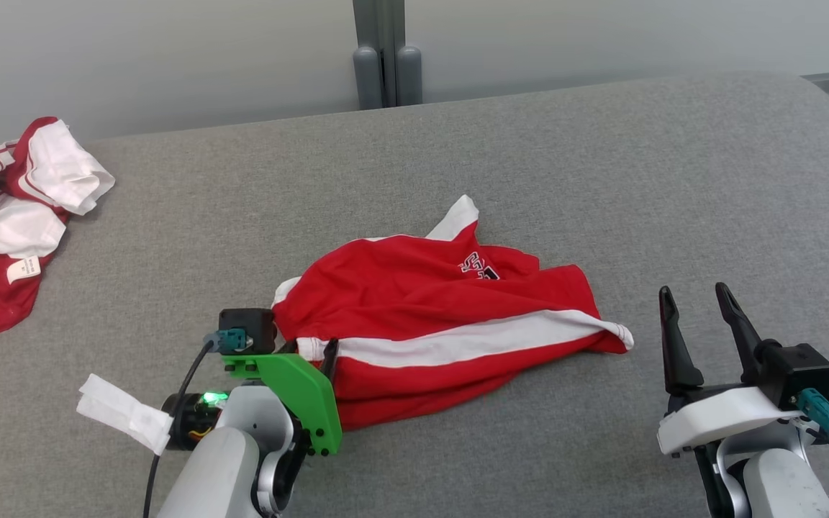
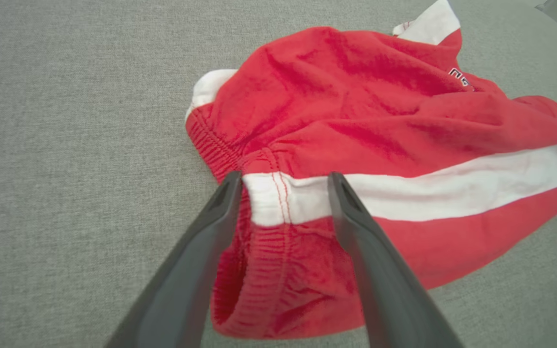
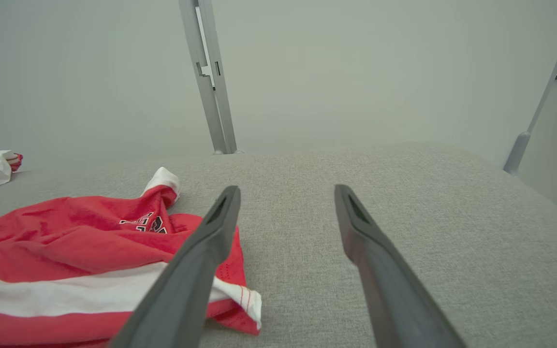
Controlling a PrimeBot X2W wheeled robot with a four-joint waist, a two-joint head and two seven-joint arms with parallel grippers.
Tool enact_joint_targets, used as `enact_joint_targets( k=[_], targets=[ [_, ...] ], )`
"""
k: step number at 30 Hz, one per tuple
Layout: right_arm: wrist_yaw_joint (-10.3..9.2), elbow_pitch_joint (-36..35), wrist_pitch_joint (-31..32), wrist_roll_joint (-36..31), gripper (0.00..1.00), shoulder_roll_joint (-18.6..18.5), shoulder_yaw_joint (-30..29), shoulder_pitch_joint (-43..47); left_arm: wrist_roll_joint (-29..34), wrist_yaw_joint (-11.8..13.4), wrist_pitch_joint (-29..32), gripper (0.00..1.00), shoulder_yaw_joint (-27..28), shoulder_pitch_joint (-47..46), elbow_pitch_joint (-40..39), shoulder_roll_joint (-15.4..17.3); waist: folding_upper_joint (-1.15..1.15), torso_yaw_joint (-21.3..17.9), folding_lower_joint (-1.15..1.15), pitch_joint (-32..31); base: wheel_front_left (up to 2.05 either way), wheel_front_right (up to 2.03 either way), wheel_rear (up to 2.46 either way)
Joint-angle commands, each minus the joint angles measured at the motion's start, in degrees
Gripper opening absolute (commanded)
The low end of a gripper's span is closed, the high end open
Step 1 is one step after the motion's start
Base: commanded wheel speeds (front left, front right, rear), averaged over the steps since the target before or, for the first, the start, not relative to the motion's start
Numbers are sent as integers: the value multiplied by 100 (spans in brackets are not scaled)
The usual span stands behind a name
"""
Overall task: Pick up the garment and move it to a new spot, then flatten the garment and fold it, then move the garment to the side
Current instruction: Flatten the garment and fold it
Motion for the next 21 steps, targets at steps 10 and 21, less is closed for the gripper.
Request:
enact_joint_targets(
  k=[10, 21],
  targets=[
    [1, 8, -19, -107, 100, -10, -77, -77, -34, 140, 403, 5, -82, 227, -356, 129, 0, 37, 0, 47, 0, 0, 0],
    [1, -24, -19, -149, 100, -10, -133, -89, -157, 138, 665, 51, -166, 420, -584, 183, 0, 48, 0, 85, 0, 0, 0]
  ],
)
